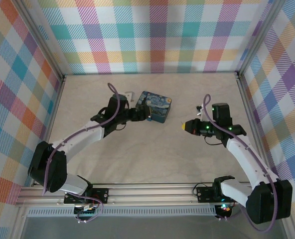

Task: Unlock a padlock with a key

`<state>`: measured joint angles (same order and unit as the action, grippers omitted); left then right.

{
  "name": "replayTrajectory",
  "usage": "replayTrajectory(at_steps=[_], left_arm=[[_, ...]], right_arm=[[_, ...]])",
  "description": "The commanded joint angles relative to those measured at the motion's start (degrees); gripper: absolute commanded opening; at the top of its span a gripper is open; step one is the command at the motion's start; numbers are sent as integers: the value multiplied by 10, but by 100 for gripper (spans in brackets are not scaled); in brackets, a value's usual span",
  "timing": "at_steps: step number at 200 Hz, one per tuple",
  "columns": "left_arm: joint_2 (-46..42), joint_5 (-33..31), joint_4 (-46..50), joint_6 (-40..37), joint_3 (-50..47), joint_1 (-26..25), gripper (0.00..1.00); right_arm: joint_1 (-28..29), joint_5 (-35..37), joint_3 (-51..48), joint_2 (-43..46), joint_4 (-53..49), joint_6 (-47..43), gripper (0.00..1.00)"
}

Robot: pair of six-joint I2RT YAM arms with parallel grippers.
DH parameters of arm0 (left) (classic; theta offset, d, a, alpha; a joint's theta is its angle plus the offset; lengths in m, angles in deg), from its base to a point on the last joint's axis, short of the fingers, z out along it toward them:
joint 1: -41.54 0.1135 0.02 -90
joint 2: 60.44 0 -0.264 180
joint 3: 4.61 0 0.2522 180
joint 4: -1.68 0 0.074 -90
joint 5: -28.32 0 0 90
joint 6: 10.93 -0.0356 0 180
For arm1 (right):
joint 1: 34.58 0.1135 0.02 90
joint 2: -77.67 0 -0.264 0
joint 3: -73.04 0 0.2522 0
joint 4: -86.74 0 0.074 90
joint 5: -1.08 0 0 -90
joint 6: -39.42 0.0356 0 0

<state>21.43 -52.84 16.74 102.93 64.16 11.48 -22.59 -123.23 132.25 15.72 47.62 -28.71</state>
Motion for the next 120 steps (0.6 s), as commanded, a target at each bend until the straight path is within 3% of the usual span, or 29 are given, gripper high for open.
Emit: replayTrajectory(at_steps=[1, 58, 120], left_arm=[[-34, 30, -50, 24, -37, 18, 100], [-63, 27, -65, 33, -111, 24, 100], [-45, 29, -72, 31, -118, 24, 100]], right_arm=[[16, 5, 32, -27, 43, 10, 2], [47, 18, 96, -155, 112, 28, 2], [60, 4, 164, -315, 227, 100, 2]])
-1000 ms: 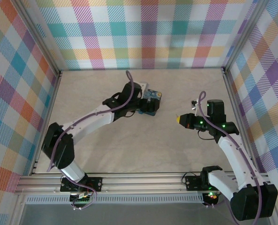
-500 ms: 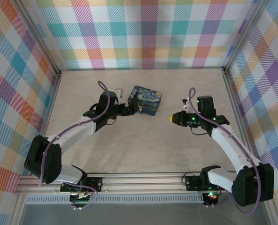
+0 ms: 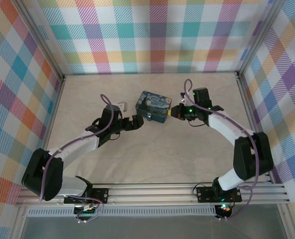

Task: Unlock a padlock with a key

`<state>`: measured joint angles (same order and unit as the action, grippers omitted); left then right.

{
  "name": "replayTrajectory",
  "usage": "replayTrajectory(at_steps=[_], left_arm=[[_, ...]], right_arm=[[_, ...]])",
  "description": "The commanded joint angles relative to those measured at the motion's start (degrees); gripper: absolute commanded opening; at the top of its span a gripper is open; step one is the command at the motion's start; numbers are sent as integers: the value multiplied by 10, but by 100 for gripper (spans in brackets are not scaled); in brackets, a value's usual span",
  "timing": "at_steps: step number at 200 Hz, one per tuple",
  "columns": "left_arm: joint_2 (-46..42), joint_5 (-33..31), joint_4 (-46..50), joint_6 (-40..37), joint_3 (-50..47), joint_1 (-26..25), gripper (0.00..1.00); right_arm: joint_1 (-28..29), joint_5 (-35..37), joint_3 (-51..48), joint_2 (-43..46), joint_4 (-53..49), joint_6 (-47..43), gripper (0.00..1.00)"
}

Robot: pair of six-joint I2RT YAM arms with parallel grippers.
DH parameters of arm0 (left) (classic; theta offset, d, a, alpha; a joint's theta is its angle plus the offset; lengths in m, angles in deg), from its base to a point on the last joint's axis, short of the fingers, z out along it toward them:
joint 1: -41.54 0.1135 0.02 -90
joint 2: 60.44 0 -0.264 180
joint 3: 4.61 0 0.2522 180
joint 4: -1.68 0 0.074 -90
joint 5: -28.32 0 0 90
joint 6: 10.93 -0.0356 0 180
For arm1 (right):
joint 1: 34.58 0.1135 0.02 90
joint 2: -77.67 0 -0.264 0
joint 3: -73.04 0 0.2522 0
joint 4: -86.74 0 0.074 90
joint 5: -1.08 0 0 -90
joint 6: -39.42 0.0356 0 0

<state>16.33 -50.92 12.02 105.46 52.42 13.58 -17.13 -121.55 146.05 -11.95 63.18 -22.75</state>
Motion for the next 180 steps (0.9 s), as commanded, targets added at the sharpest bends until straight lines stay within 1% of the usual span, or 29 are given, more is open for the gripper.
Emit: replayTrajectory(at_steps=[1, 18, 42, 73, 82, 92, 102, 152, 180], left_arm=[[7, 10, -25, 6, -1, 3, 100], [18, 13, -27, 3, 4, 3, 100], [39, 24, -34, 1, 13, 3, 100], [70, 31, -51, 2, 24, 3, 100], [79, 32, -58, 2, 26, 3, 99], [91, 34, -64, 1, 28, 3, 94], [99, 34, -76, 1, 29, 3, 92], [146, 28, -121, -7, 37, 3, 91], [176, 30, -156, -7, 44, 3, 86]], right_arm=[[6, -14, 28, -42, 73, 41, 2], [9, -15, 45, -81, 89, 52, 2], [11, -21, 79, -134, 82, 55, 2], [13, -24, 103, -173, 92, 57, 2], [12, -24, 108, -180, 91, 57, 2], [12, -25, 112, -188, 91, 54, 2], [13, -23, 115, -194, 87, 50, 2], [13, -2, 113, -204, 49, 29, 2], [13, 26, 106, -205, 14, 17, 2]])
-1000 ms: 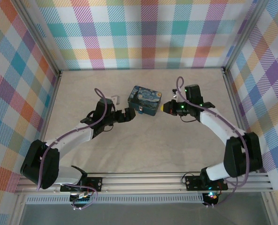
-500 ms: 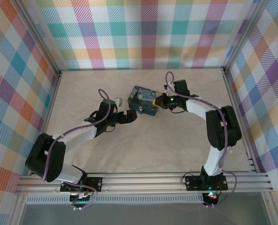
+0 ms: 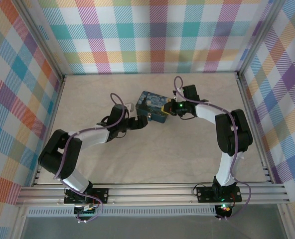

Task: Unlock a padlock with a key

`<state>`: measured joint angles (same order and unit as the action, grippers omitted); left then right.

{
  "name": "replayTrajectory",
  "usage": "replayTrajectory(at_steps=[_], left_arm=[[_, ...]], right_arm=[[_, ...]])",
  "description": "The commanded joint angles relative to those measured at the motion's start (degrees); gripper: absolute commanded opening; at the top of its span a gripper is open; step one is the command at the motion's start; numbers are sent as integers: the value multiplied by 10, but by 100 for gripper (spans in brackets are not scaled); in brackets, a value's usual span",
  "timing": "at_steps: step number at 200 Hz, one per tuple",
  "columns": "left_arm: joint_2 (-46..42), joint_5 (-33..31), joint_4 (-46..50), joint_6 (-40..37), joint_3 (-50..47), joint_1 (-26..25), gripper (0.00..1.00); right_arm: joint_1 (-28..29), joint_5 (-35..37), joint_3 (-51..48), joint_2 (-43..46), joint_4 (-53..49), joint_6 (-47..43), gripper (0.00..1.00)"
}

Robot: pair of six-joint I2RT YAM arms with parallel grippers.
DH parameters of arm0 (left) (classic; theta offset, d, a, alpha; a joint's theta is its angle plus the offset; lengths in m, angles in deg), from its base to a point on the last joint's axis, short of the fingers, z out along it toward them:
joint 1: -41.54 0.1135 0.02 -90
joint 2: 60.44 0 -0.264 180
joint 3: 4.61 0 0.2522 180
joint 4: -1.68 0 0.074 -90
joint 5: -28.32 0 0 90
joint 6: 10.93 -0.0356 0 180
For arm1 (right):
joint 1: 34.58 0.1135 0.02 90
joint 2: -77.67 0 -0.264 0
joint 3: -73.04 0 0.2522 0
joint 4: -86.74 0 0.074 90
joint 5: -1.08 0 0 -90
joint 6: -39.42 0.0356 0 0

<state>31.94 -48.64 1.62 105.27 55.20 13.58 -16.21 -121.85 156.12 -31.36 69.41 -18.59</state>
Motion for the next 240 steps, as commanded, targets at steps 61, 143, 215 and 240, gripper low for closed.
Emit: replayTrajectory(at_steps=[61, 143, 215, 240], left_arm=[[70, -11, -129, -30, 13, 2, 80], [157, 36, -175, -32, 49, 2, 66], [204, 56, -177, -30, 82, 0, 56], [215, 63, -177, -30, 88, -4, 53]], right_arm=[[3, 30, -3, -19, -58, -30, 2], [3, 29, -3, -19, -61, -37, 2], [4, 27, 3, -26, -66, -36, 2], [4, 27, 5, -27, -65, -36, 2]])
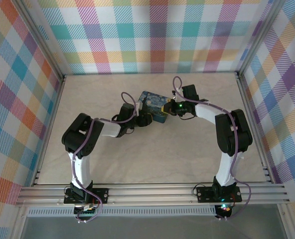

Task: Unlock a padlock with a key

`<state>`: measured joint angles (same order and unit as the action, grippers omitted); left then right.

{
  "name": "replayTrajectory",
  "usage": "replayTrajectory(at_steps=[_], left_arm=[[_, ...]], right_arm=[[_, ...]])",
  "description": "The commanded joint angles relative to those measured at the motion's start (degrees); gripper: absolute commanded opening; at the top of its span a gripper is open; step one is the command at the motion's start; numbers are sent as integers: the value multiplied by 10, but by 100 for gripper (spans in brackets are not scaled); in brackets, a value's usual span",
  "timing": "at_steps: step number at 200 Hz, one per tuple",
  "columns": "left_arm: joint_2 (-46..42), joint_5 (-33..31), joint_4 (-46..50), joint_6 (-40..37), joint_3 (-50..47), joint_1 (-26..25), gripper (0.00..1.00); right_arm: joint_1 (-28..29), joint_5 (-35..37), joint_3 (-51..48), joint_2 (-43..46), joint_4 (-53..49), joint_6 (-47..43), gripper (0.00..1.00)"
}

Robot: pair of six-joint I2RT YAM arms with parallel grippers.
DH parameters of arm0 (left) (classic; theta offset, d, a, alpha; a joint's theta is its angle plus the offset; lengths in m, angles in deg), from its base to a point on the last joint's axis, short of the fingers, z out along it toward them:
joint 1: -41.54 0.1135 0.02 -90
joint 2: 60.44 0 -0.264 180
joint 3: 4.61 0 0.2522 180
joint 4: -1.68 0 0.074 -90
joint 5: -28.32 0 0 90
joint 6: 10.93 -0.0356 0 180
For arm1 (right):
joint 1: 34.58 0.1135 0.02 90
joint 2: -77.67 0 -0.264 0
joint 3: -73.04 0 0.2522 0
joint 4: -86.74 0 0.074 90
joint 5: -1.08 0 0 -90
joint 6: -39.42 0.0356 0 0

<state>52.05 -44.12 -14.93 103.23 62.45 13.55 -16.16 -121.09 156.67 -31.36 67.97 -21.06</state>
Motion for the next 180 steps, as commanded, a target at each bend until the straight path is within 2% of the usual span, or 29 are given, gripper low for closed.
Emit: replayTrajectory(at_steps=[1, 45, 89, 180], left_arm=[[14, 18, -11, -10, 15, -4, 52], [26, 25, -5, -10, 28, -16, 46], [32, 6, 7, -5, 33, -29, 39], [36, -15, 12, 32, 44, -32, 33]], right_arm=[[3, 19, -1, -27, -51, -11, 2], [4, 16, 2, -29, -51, -12, 2], [4, 14, 4, -29, -50, -10, 2], [6, 13, 2, -27, -48, -7, 2]])
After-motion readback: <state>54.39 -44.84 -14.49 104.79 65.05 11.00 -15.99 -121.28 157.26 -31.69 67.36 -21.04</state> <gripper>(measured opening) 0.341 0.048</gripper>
